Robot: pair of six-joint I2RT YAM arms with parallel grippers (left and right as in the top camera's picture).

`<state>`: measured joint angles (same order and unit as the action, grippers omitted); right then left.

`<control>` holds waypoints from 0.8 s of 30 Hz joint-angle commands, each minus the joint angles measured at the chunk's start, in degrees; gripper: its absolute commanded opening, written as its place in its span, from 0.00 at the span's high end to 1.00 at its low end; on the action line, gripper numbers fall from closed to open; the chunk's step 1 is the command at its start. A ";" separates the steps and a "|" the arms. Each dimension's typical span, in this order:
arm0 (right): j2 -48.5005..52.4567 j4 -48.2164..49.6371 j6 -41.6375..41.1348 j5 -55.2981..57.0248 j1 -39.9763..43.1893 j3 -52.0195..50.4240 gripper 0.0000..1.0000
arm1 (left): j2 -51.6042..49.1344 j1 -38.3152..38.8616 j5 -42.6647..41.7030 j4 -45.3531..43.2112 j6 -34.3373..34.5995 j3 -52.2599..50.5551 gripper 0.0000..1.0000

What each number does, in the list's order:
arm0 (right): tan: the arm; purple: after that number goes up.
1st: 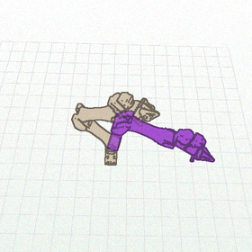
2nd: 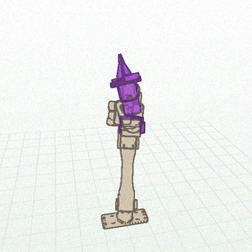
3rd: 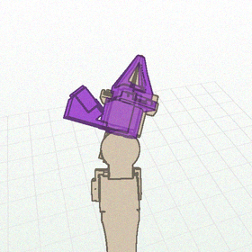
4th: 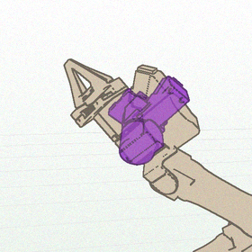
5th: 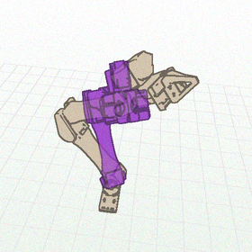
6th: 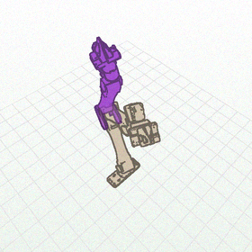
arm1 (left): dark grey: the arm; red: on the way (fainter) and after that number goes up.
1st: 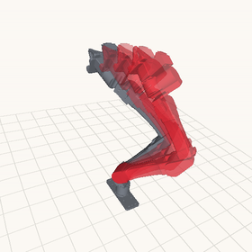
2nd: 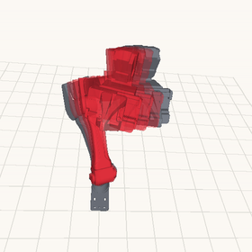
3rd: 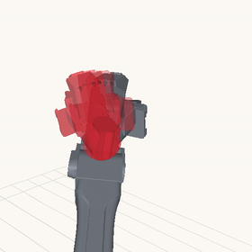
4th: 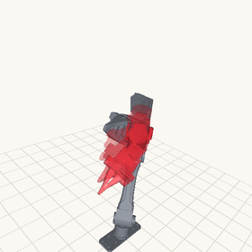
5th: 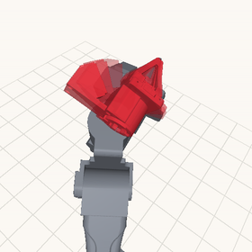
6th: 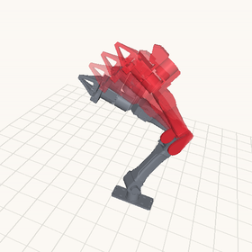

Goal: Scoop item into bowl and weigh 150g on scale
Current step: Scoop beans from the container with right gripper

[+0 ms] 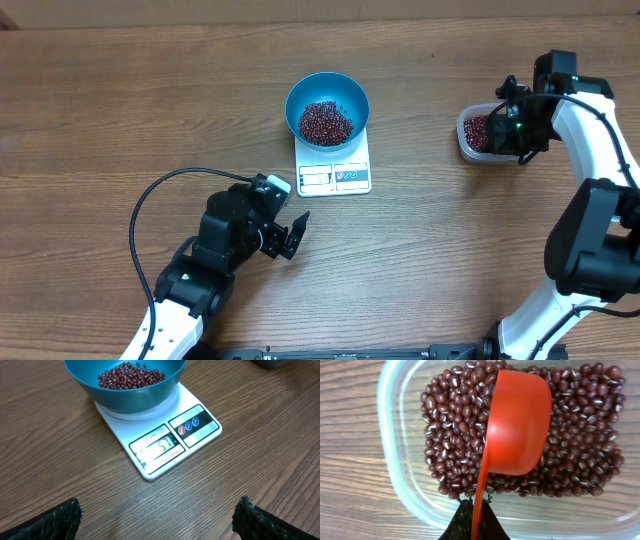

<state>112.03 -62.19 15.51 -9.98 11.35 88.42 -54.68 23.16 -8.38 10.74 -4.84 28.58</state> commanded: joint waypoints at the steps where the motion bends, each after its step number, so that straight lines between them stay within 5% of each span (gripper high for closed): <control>1: 0.28 0.11 1.33 -7.02 1.70 -0.37 0.96 | -0.07 0.22 -0.61 -0.07 0.13 -0.39 0.01; 12: 0.28 -0.46 1.25 -19.52 8.76 -0.39 0.96 | -0.07 0.22 -0.61 -0.04 0.13 -0.39 0.00; 24: 0.61 3.43 -0.48 -19.93 9.18 -4.57 0.96 | -0.07 0.22 -0.61 -0.04 0.13 -0.39 0.00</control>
<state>112.05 -59.40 15.97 -28.56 20.60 84.79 -54.68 23.16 -8.38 10.74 -4.84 28.58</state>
